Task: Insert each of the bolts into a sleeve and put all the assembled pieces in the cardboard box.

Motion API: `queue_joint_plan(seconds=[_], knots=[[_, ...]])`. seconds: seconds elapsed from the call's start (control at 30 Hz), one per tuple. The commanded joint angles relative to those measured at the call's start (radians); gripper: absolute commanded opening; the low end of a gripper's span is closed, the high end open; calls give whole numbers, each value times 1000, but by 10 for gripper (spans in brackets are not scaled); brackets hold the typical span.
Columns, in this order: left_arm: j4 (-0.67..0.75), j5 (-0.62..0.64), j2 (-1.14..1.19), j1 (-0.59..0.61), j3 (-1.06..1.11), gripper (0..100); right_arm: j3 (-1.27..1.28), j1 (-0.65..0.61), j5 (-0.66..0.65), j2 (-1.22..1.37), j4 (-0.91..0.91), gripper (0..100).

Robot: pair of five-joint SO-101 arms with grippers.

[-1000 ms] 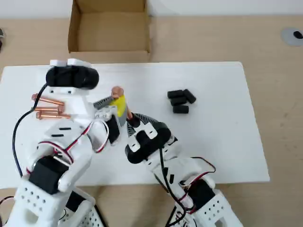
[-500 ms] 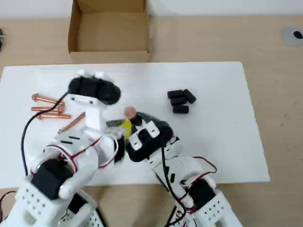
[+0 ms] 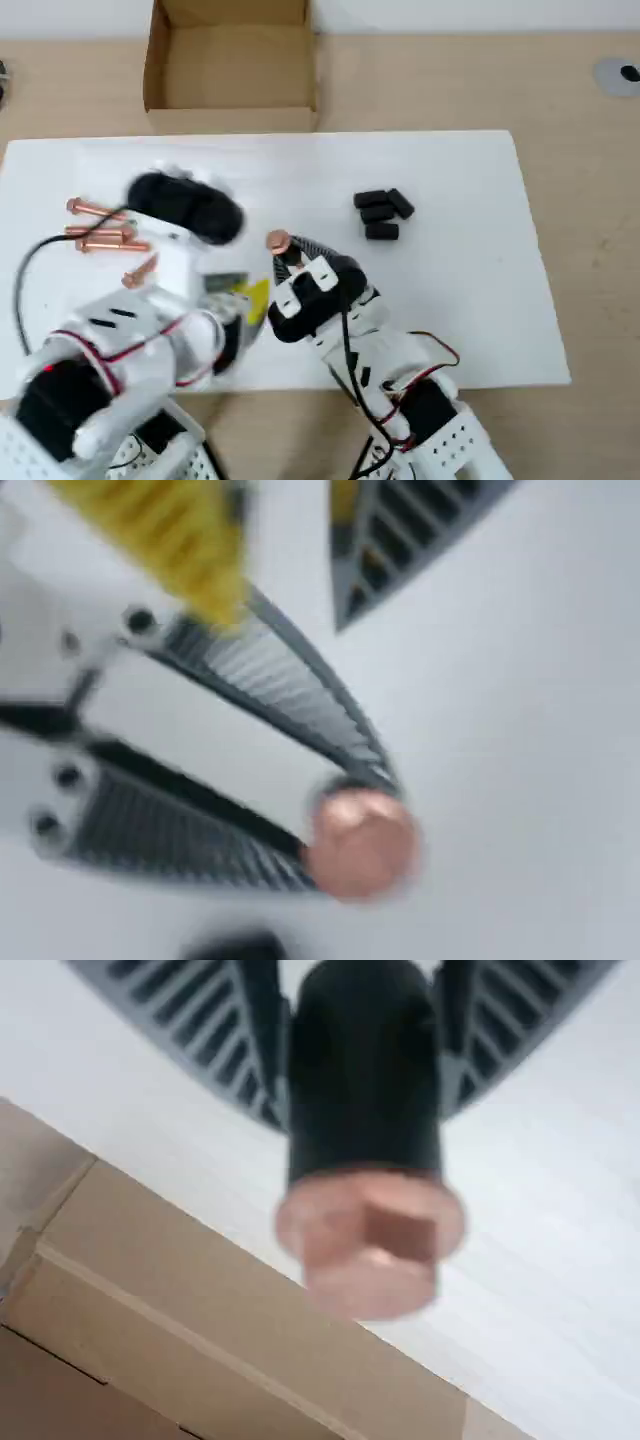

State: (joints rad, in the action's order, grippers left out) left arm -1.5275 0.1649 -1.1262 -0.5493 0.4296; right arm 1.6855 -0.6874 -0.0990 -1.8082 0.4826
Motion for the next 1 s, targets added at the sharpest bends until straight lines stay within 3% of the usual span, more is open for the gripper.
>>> queue_joint_plan(seconds=[0.0, 0.13, 0.3, 0.53, 0.7, 0.97], knots=[[3, 17, -5, 187, -74, 190, -53, 16, -8, -130, 9, 12], [3, 12, -5, 376, -120, 219, -59, 104, -8, -110, 2, 12], [-2, 18, -5, 512, -117, 219, -97, 156, -6, -51, -52, 12], [5, 23, -5, 532, 23, 215, -257, 156, -3, 289, -249, 12], [9, 109, -5, 532, 60, 218, -476, 156, -3, 685, -390, 12], [120, 132, -5, 532, 147, 215, -812, 156, 48, 1199, -546, 12]])
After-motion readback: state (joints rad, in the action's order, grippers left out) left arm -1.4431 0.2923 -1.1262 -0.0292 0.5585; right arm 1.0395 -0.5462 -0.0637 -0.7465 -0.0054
